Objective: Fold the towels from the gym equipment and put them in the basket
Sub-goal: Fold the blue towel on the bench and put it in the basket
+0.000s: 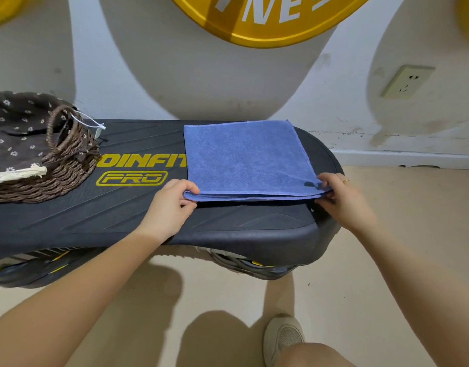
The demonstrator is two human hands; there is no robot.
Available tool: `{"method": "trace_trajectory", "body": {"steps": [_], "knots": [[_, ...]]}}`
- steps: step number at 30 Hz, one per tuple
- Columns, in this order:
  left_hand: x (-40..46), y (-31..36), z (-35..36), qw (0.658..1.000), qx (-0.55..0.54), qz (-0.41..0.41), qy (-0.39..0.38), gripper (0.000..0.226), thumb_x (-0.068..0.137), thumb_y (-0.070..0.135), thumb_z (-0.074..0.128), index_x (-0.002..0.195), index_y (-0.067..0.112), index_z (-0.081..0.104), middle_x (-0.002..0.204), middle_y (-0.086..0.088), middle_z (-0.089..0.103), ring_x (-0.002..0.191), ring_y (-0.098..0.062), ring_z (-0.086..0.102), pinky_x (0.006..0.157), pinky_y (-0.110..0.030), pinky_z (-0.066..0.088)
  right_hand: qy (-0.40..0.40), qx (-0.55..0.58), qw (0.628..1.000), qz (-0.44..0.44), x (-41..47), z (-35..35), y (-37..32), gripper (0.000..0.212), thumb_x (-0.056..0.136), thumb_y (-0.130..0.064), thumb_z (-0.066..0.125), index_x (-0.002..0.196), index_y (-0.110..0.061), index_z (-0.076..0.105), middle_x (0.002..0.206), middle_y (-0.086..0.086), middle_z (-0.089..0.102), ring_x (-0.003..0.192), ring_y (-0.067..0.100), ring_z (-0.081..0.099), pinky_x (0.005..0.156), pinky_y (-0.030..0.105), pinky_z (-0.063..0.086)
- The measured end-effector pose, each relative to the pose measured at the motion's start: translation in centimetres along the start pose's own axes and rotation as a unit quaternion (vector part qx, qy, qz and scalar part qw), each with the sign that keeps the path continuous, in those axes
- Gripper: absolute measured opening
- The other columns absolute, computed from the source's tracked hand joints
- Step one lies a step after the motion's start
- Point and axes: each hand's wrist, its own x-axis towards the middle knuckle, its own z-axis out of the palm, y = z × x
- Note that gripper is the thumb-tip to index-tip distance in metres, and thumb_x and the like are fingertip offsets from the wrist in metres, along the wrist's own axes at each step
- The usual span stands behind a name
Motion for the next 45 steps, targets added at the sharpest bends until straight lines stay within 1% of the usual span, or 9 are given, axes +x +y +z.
{"method": "trace_trajectory", "body": {"steps": [5, 11, 13, 17, 26, 31, 35, 39, 45], "knots": [[0.4, -0.3, -0.5, 0.995, 0.056, 0.054, 0.065, 0.008, 0.089, 0.002, 0.055, 0.087, 0.006, 0.062, 0.093, -0.002, 0.053, 0.070, -0.008, 0.052, 0.064, -0.003, 0.035, 0.077, 0.047, 0.996, 0.001, 0.7, 0.2, -1.1, 0.013, 0.086, -0.001, 0.059, 0.097, -0.002, 0.055, 0.082, 0.004, 0.054, 0.075, 0.023, 0.045, 0.064, 0.022, 0.026], [1.1, -0.5, -2.0, 0.995, 0.052, 0.052, 0.068, 0.013, 0.092, 0.007, 0.049, 0.083, 0.016, 0.052, 0.086, 0.004, 0.054, 0.077, -0.011, 0.043, 0.063, -0.001, 0.032, 0.033, 0.136, 0.990, 0.017, 1.5, -1.0, -1.0, 0.009, 0.090, -0.009, 0.057, 0.084, -0.012, 0.063, 0.074, 0.005, 0.059, 0.068, 0.013, 0.051, 0.060, 0.007, 0.037], [1.3, -0.6, -2.5, 0.997, -0.023, 0.049, 0.063, 0.019, 0.092, 0.007, 0.050, 0.079, 0.021, 0.053, 0.081, 0.011, 0.054, 0.079, -0.004, 0.044, 0.064, -0.002, 0.033, 0.020, 0.224, 0.974, 0.028, 1.9, -1.6, -1.3, 0.015, 0.091, -0.005, 0.055, 0.080, -0.014, 0.060, 0.071, 0.002, 0.058, 0.061, -0.001, 0.050, 0.059, 0.008, 0.038], [1.8, -1.1, -3.5, 0.960, -0.279, 0.003, 0.029, 0.031, 0.088, 0.011, 0.053, 0.066, 0.032, 0.057, 0.065, 0.011, 0.046, 0.061, -0.005, 0.039, 0.060, -0.022, 0.030, -0.053, 0.422, 0.903, 0.058, 2.4, -2.2, -1.6, 0.025, 0.092, 0.001, 0.049, 0.082, -0.021, 0.049, 0.051, -0.007, 0.051, 0.047, 0.002, 0.045, 0.048, 0.012, 0.039], [4.2, -1.3, -0.7, 0.980, -0.188, -0.029, 0.053, 0.020, 0.091, 0.011, 0.054, 0.076, 0.023, 0.058, 0.078, 0.009, 0.055, 0.069, -0.002, 0.047, 0.069, -0.015, 0.038, -0.063, 0.240, 0.967, 0.056, 4.0, -0.2, -1.0, 0.013, 0.090, -0.010, 0.057, 0.087, -0.017, 0.067, 0.086, -0.011, 0.065, 0.077, 0.002, 0.058, 0.069, 0.007, 0.045], [5.9, -1.1, -1.1, 0.952, -0.296, -0.067, 0.039, 0.016, 0.090, 0.006, 0.057, 0.089, 0.023, 0.057, 0.082, 0.000, 0.061, 0.073, -0.007, 0.059, 0.073, -0.021, 0.046, -0.102, 0.196, 0.971, 0.086, 4.7, -0.3, -0.6, 0.016, 0.080, -0.010, 0.070, 0.071, -0.020, 0.061, 0.081, 0.017, 0.065, 0.074, 0.019, 0.054, 0.076, 0.038, 0.049], [7.2, -1.1, -1.9, 0.919, -0.373, -0.121, -0.035, 0.016, 0.090, 0.002, 0.053, 0.099, 0.014, 0.059, 0.076, 0.005, 0.073, 0.070, -0.005, 0.068, 0.065, -0.016, 0.055, -0.095, 0.328, 0.931, 0.126, 5.3, -1.2, -0.8, 0.023, 0.088, 0.000, 0.058, 0.069, -0.012, 0.053, 0.066, 0.003, 0.054, 0.056, 0.004, 0.053, 0.056, 0.009, 0.045], [8.5, -1.2, -2.3, 0.915, -0.376, -0.144, -0.031, 0.015, 0.095, 0.009, 0.048, 0.094, 0.012, 0.063, 0.087, 0.001, 0.071, 0.075, -0.006, 0.068, 0.070, -0.018, 0.056, -0.087, 0.483, 0.855, 0.169, 6.4, -1.6, -0.8, 0.025, 0.092, 0.001, 0.048, 0.070, -0.011, 0.050, 0.052, -0.007, 0.056, 0.048, 0.005, 0.053, 0.050, 0.014, 0.047], [11.9, -0.4, -1.7, 0.936, -0.309, -0.161, 0.050, 0.015, 0.095, 0.021, 0.050, 0.083, 0.018, 0.058, 0.086, -0.004, 0.064, 0.077, -0.020, 0.060, 0.070, -0.035, 0.048, -0.062, 0.480, 0.852, 0.197, 9.8, -1.1, -1.9, 0.020, 0.092, -0.009, 0.054, 0.072, -0.012, 0.053, 0.051, -0.006, 0.059, 0.046, 0.007, 0.054, 0.048, 0.019, 0.044]]}}
